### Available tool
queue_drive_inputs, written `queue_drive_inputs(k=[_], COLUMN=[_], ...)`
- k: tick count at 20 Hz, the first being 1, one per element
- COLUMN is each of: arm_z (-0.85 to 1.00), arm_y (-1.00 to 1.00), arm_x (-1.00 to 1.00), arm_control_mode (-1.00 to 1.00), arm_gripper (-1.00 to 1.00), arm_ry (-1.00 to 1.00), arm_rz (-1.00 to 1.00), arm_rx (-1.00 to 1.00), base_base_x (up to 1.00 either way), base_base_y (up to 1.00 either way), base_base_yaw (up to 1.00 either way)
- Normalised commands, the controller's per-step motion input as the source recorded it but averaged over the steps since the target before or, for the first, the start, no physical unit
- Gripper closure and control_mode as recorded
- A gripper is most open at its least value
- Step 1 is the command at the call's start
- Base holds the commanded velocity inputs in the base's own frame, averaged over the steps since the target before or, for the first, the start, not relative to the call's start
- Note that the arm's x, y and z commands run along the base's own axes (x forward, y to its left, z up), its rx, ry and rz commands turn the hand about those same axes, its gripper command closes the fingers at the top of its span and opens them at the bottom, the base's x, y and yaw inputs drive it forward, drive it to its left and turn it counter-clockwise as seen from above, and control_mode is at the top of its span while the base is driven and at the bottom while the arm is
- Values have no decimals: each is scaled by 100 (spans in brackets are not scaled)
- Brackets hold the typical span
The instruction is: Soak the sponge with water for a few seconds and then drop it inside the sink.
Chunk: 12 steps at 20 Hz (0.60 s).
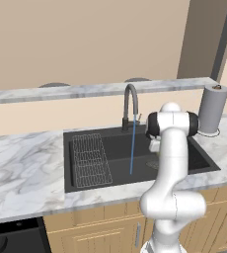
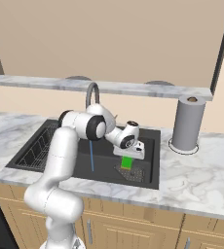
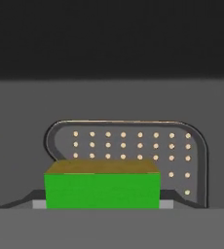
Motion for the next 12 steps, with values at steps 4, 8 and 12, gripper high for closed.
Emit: queue_drive_inputs(k=[4, 8, 12], arm_z=[-39, -40, -16], arm_y=[0, 0, 0], arm_x=[0, 0, 0], arm_control_mode=[-100, -100, -100], arm_gripper=[100, 100, 100], arm_ry=[0, 0, 0], arm_rz=[0, 0, 0], arm_rx=[0, 0, 0], base_base_x=[0, 0, 0], base_base_y=[0, 0, 0], base_base_yaw=[0, 0, 0])
